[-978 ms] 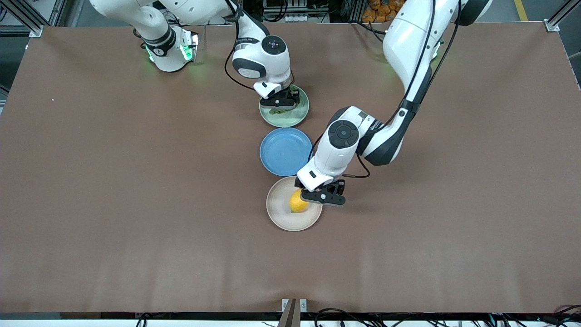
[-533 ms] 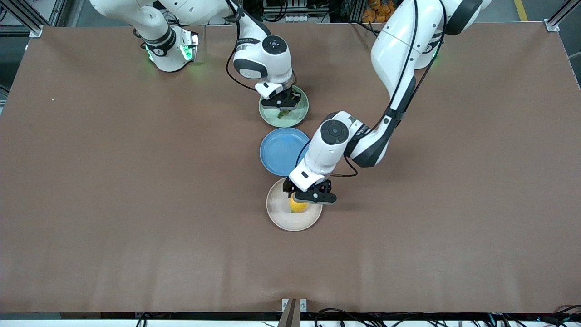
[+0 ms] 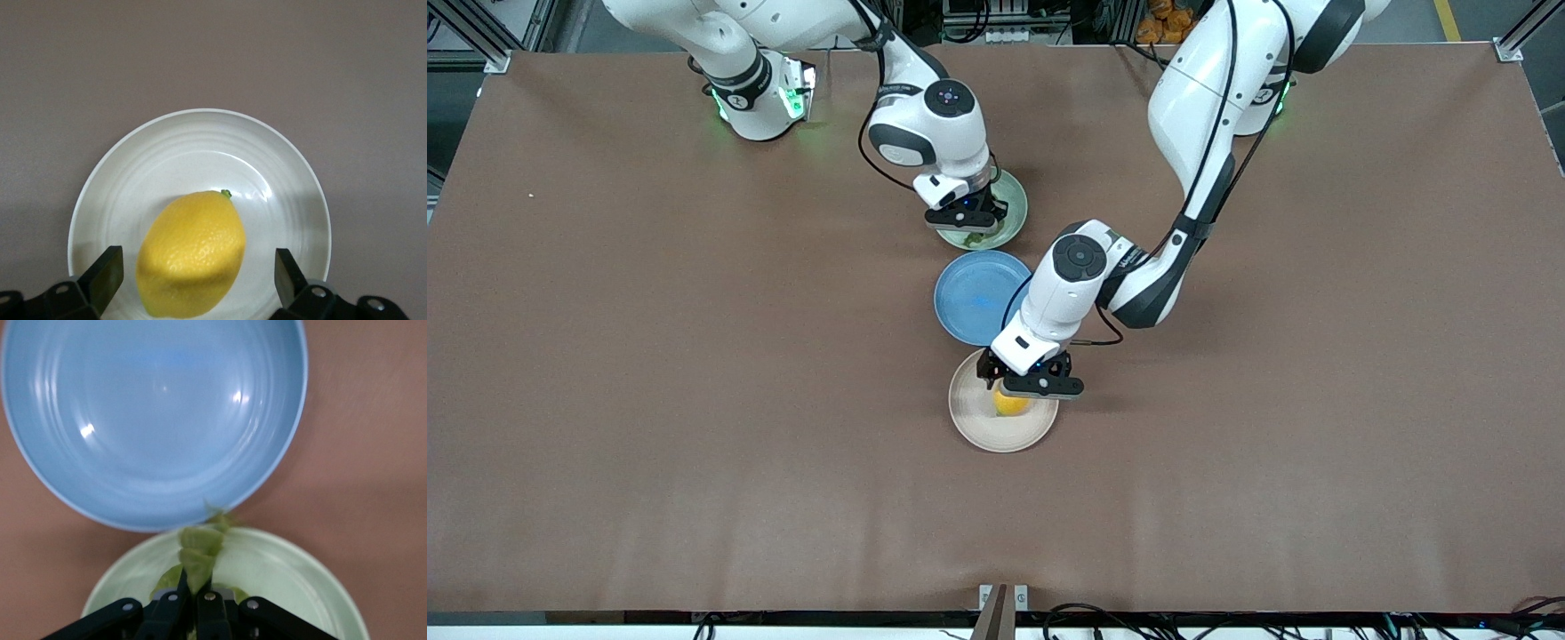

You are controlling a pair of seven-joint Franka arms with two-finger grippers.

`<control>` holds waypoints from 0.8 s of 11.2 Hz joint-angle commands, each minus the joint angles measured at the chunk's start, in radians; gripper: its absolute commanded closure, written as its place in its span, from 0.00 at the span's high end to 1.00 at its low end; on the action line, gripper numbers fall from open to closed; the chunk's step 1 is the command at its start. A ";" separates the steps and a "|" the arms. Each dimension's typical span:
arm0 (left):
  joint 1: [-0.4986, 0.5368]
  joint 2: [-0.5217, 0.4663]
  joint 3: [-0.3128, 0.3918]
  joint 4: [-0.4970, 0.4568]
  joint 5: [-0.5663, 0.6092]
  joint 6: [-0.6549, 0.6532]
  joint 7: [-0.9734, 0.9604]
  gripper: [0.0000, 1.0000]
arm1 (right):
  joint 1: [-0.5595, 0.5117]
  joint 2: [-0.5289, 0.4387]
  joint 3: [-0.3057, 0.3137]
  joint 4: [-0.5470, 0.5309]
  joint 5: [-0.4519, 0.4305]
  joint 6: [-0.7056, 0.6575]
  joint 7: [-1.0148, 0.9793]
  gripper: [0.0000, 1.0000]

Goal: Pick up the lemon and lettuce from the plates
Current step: 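Close the left gripper on the lemon and lift it off the cream plate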

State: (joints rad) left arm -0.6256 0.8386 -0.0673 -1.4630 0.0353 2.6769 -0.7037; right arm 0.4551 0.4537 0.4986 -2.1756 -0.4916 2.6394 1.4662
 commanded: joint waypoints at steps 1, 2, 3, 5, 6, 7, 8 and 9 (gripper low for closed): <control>-0.009 0.031 0.009 0.024 0.026 0.032 -0.037 1.00 | -0.036 -0.059 -0.005 -0.007 -0.016 -0.010 -0.020 0.00; -0.009 0.034 0.009 0.021 0.028 0.035 -0.037 1.00 | -0.051 -0.064 -0.017 -0.007 -0.013 -0.012 -0.059 0.00; -0.011 0.049 0.011 0.021 0.028 0.037 -0.037 1.00 | -0.079 -0.076 -0.022 -0.009 -0.007 -0.012 -0.102 0.00; -0.016 0.050 0.009 0.023 0.025 0.038 -0.052 1.00 | -0.160 -0.096 -0.022 -0.013 -0.001 -0.025 -0.202 0.00; -0.017 0.051 0.009 0.023 0.025 0.063 -0.101 1.00 | -0.195 -0.099 -0.022 -0.013 -0.001 -0.041 -0.246 0.00; -0.016 0.053 0.009 0.021 0.025 0.090 -0.153 0.39 | -0.232 -0.099 -0.023 -0.013 -0.001 -0.041 -0.292 0.00; -0.016 0.051 0.009 0.021 0.025 0.092 -0.202 0.00 | -0.272 -0.098 -0.025 -0.015 -0.001 -0.044 -0.352 0.00; -0.016 0.051 0.009 0.021 0.026 0.093 -0.207 0.00 | -0.315 -0.096 -0.025 -0.015 -0.001 -0.062 -0.418 0.00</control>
State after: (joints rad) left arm -0.6324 0.8781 -0.0671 -1.4622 0.0353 2.7525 -0.8334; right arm 0.2211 0.3771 0.4633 -2.1750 -0.4914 2.6041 1.1633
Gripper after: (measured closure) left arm 0.167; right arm 0.965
